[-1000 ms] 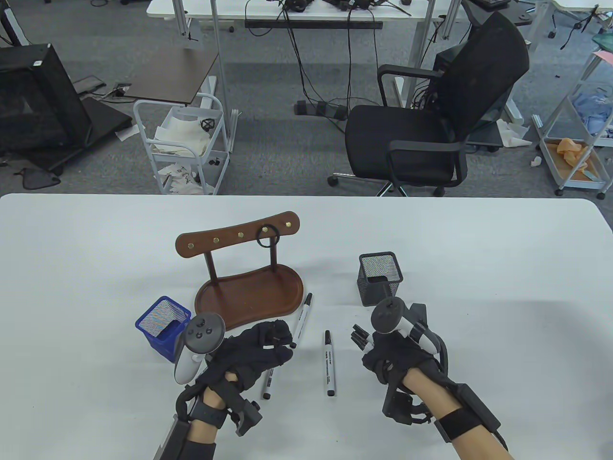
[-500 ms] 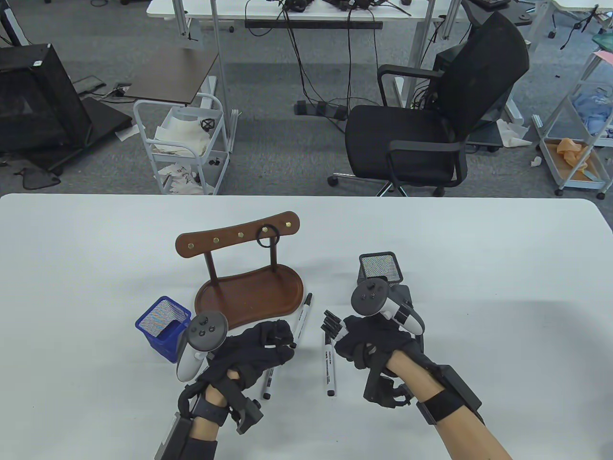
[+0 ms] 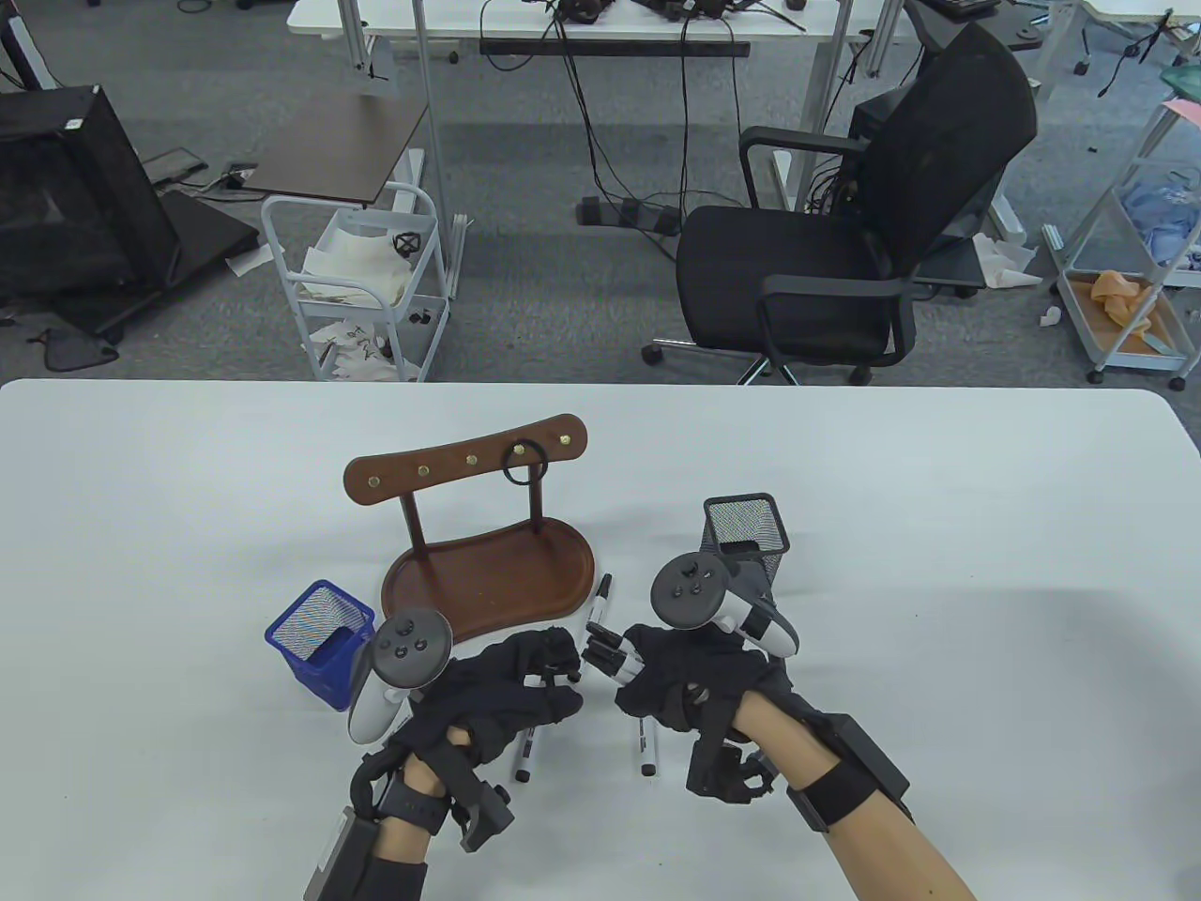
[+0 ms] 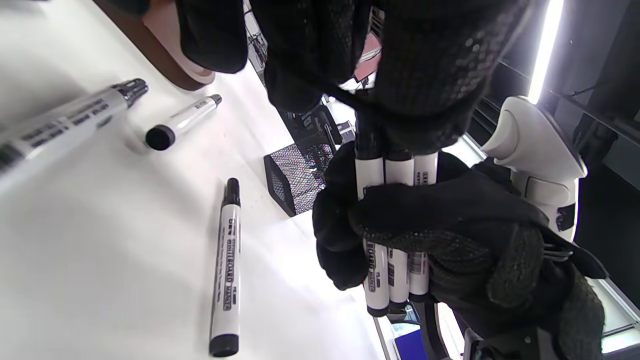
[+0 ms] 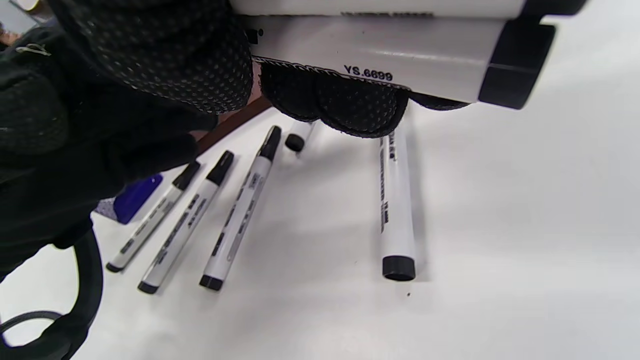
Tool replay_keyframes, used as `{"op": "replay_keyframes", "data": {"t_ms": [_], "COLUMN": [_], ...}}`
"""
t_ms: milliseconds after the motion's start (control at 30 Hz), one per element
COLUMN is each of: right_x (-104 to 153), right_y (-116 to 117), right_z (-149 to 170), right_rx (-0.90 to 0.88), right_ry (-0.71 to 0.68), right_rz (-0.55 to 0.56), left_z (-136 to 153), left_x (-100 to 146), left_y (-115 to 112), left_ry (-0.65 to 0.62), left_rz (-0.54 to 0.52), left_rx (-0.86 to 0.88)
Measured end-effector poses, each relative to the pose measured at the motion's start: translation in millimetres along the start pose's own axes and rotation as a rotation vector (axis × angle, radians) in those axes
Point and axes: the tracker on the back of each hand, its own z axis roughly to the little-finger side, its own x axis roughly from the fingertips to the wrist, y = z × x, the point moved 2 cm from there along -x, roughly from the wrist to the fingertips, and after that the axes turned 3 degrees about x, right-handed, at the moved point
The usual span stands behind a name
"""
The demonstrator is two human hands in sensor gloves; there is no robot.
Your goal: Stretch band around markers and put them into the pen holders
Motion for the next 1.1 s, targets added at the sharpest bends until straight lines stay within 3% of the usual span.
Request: {"op": "replay_keyframes", "data": {"t_ms": [600,833,1100], "right_x": [-7.0,-5.8,0.4], "right_y": [19.9,22.8,17.4], "right_z": [-16.3,-22.2,-28.7], "right_rx": [0.022,0.086,0.041], "right_ry": [-0.052,-0.035,-0.148], "right_rz": [-0.182,-0.173,-0.092], "left_z": [-12.1,-18.4,-12.7], "left_x": [0.5,-0.5,-0.5], "left_y": [-8.5,-15.4,-10.2], "left_ry": [-0.054,-0.04,-0.014], "left_rz": [0.038,0.044,0.064], "left_rx": [-0.045,-0.182,-0.122]}}
